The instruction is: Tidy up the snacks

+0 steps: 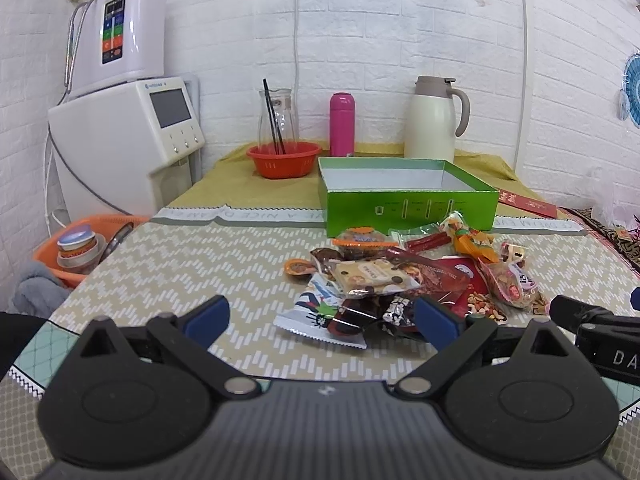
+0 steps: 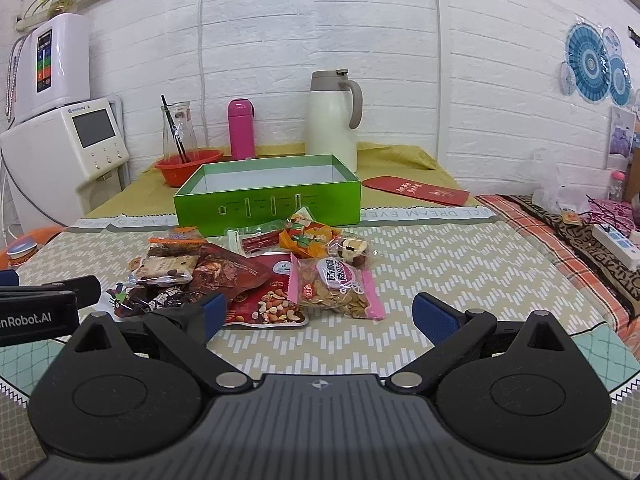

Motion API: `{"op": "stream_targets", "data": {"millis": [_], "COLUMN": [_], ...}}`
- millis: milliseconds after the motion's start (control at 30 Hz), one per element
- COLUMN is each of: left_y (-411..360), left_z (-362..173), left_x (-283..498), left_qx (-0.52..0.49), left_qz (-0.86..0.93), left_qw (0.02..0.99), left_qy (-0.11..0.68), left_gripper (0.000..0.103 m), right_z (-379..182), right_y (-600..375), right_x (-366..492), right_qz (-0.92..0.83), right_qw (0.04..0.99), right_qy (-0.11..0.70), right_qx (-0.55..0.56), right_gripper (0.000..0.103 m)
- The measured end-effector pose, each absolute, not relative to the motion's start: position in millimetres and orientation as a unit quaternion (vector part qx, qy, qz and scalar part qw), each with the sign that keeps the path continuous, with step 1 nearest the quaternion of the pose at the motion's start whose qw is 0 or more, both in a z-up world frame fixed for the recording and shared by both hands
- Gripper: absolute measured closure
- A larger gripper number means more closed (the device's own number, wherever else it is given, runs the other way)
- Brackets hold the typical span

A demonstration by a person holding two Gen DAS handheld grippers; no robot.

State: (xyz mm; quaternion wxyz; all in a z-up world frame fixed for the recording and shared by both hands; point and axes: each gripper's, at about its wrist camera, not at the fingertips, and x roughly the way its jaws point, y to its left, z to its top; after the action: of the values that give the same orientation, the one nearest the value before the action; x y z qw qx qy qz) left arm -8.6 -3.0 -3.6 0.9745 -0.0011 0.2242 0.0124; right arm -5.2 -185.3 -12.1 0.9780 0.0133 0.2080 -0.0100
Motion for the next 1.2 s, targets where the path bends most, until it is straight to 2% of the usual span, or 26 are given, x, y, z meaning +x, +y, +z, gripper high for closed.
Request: {"op": "stream_targets", "data": {"millis": [700,900,1200], "left_y": [-4.2,-2.6,-0.3], "left_z": [-3.5,-1.3,-2.5], "left_x": [-9.1,-20.9,-14.7], "left_qx": [0.001,0.008,0.026], "left_qz": [0.015,-0.001,0.035], "left_qw": [0.976,0.987,0.987], "left_qy": [0.217,0.163,0.152], "left_gripper": [0.008,0.008,0.008], "right_z": [-14.2,-15.2,-16.7], "right_y": [-186.4,-187.8,-184.6], "right_x": [-3.9,-3.3,-1.2], "right_qz": [-0.01,-0.015,0.001], "right_qw": [0.977,0.978,0.979], "right_qy": [0.211,0.207,0.203], "right_qx": [0.019,0.02,0.021], "right_gripper": [0.0,0.0,0.0]}}
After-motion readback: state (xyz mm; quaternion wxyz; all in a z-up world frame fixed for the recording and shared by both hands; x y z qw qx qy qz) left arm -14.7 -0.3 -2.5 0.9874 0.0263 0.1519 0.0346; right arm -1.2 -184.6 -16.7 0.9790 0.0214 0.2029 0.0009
